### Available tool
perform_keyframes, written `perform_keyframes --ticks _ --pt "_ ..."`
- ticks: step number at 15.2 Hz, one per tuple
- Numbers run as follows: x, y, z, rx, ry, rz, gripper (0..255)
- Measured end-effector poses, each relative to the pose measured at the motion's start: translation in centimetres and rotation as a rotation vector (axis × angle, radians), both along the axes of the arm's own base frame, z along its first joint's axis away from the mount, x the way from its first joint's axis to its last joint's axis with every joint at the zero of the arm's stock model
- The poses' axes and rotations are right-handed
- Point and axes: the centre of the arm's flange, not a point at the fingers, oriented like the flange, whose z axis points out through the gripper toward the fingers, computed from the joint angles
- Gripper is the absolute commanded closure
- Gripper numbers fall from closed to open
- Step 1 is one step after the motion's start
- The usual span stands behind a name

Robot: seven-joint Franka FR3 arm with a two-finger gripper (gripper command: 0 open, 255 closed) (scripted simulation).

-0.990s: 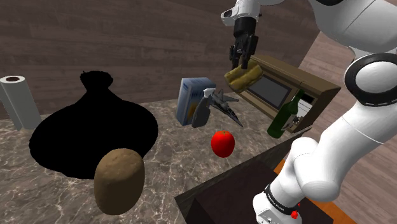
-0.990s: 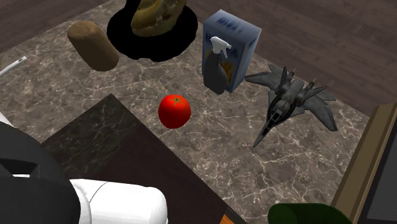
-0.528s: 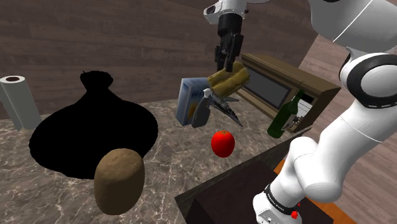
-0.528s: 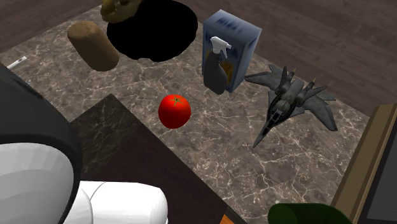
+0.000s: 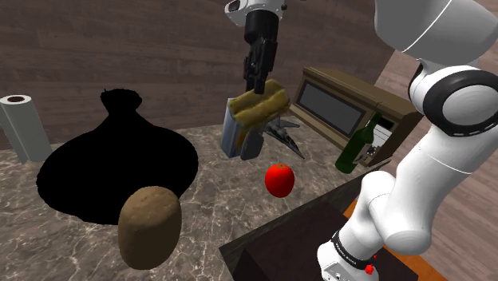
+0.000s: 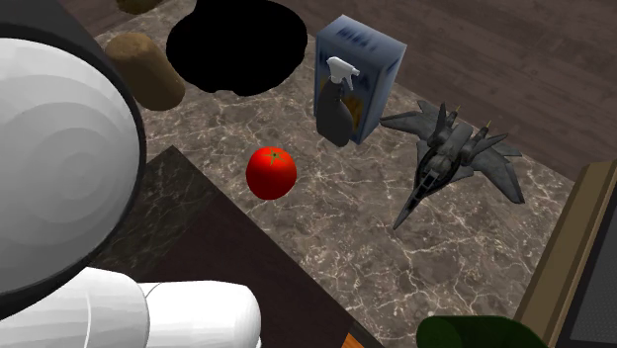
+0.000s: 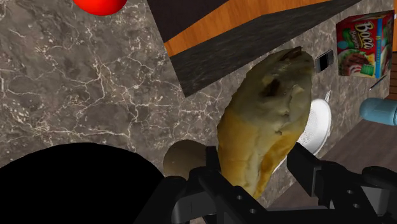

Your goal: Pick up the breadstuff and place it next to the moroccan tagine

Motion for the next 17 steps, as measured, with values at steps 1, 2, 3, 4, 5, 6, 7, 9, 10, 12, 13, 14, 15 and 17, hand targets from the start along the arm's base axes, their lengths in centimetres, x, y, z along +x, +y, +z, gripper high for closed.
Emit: perform_keyframes --ticks 1,2,3,4,5,6,7,9,10,12,13,14,15,17 --pt "-0.1 0.4 -0.4 0.0 0.0 0.0 255" --pt "-0.2 0.5 -0.8 0.0 0.0 -0.001 255" --pt "-0.2 0.5 -1.3 0.0 0.0 -0.001 255" --pt "-0.2 0.6 -1.8 0.0 0.0 -0.001 255" --pt "-0.2 0.6 -2.1 0.0 0.0 -0.001 255" --pt "-0.1 0.6 -2.6 0.0 0.0 -0.001 255" --pt "-0.2 0.7 -3.2 0.0 0.0 -0.001 255" --pt "-0.1 0.7 -4.4 0.0 0.0 -0.001 255" --pt "-0.2 0.6 -4.8 0.0 0.0 -0.001 255" --pt "-0.2 0.5 -5.9 0.0 0.0 -0.001 255" --pt "-0.3 0.6 -6.5 0.0 0.0 -0.001 255" --pt "-0.3 0.6 -7.1 0.0 0.0 -0.001 255" --pt "-0.2 0.6 -7.6 0.0 0.0 -0.001 255" --pt "-0.2 0.7 -8.7 0.0 0.0 -0.001 255"
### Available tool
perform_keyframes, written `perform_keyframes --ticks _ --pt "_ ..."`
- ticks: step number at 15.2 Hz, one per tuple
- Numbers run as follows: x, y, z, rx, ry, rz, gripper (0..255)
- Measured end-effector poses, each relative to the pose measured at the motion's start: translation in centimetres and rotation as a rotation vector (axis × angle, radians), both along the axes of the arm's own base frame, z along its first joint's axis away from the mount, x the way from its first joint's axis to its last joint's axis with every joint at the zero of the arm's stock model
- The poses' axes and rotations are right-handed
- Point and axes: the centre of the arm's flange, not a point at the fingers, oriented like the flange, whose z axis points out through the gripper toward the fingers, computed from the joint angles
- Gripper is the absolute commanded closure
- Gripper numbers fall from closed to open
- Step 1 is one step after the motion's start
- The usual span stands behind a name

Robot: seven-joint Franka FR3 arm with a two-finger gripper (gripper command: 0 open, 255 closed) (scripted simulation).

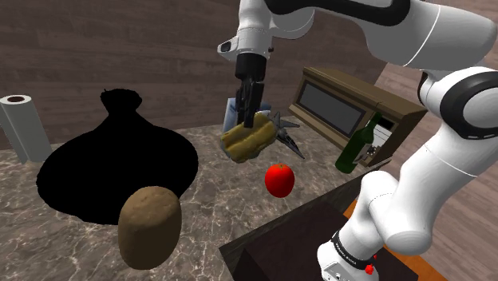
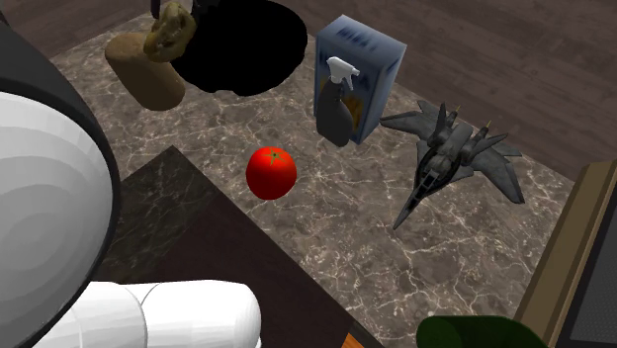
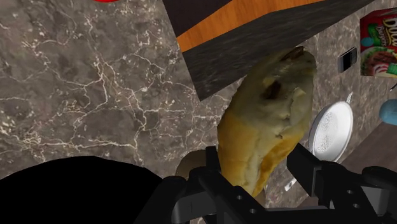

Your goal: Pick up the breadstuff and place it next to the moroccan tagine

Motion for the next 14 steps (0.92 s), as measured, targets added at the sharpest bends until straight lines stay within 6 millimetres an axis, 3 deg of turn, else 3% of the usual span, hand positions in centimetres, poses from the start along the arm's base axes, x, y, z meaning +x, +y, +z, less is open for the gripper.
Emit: perform_keyframes --ticks 14 --pt "0.0 0.0 -7.3 0.0 0.0 0.0 255"
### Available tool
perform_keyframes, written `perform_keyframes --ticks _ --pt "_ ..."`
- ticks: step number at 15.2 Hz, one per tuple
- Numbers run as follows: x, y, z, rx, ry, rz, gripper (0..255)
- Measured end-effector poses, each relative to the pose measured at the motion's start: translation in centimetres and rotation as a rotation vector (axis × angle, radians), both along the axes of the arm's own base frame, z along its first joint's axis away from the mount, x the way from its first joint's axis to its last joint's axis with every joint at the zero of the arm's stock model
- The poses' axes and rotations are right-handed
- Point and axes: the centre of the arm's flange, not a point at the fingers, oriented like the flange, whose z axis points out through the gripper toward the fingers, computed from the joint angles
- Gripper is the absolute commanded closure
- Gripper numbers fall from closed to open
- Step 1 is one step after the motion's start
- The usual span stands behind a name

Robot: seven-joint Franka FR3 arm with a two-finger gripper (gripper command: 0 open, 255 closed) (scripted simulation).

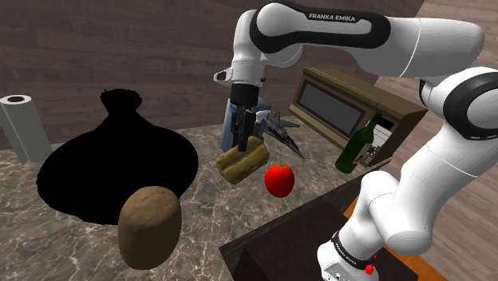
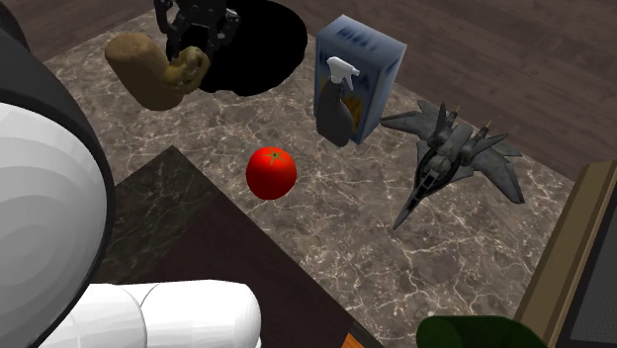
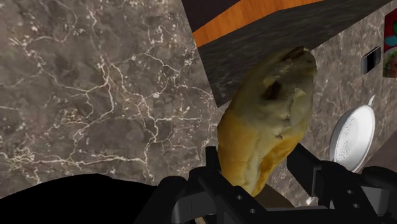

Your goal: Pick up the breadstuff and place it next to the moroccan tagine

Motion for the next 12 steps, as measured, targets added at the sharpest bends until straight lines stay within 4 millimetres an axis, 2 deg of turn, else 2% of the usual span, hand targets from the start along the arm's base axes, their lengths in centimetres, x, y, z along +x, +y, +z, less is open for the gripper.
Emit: perform_keyframes --ticks 12 --pt "0.0 -0.2 -6.3 0.0 0.0 0.0 255"
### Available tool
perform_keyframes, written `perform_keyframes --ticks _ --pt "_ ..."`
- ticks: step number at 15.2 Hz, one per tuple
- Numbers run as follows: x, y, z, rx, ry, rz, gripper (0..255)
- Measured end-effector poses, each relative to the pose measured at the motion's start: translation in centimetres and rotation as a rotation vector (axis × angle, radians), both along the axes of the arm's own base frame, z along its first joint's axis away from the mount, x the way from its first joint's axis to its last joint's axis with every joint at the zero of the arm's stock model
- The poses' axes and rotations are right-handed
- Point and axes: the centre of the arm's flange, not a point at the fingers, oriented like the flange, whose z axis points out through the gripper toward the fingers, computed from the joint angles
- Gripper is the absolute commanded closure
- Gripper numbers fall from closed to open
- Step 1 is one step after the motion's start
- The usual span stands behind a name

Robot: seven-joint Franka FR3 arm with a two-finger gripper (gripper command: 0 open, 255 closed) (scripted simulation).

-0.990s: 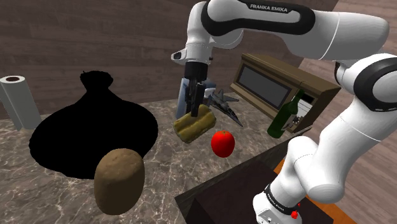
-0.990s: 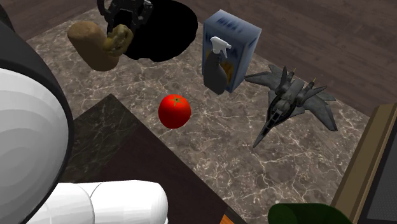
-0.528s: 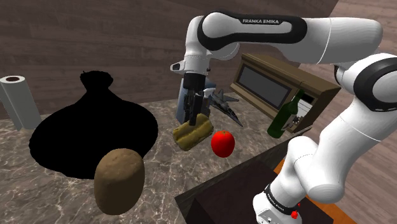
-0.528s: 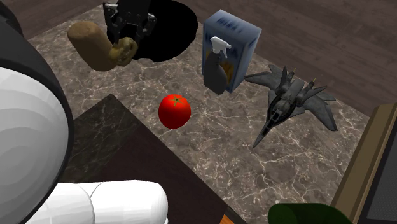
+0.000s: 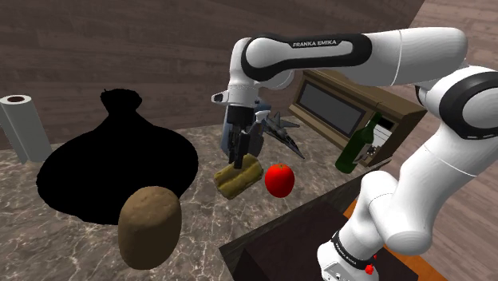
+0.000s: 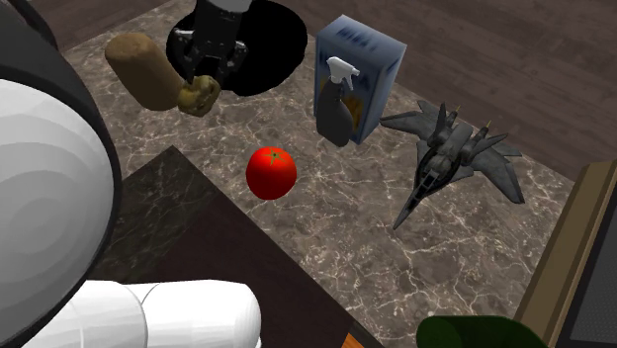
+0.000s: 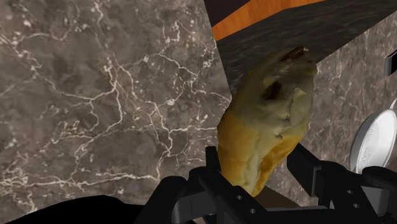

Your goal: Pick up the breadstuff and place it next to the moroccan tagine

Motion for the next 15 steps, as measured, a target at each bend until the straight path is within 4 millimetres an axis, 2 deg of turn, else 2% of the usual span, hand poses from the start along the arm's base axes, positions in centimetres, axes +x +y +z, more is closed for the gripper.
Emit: perform_keyframes --ticks 15 --pt "0.0 0.0 -8.0 0.0 0.0 0.0 255"
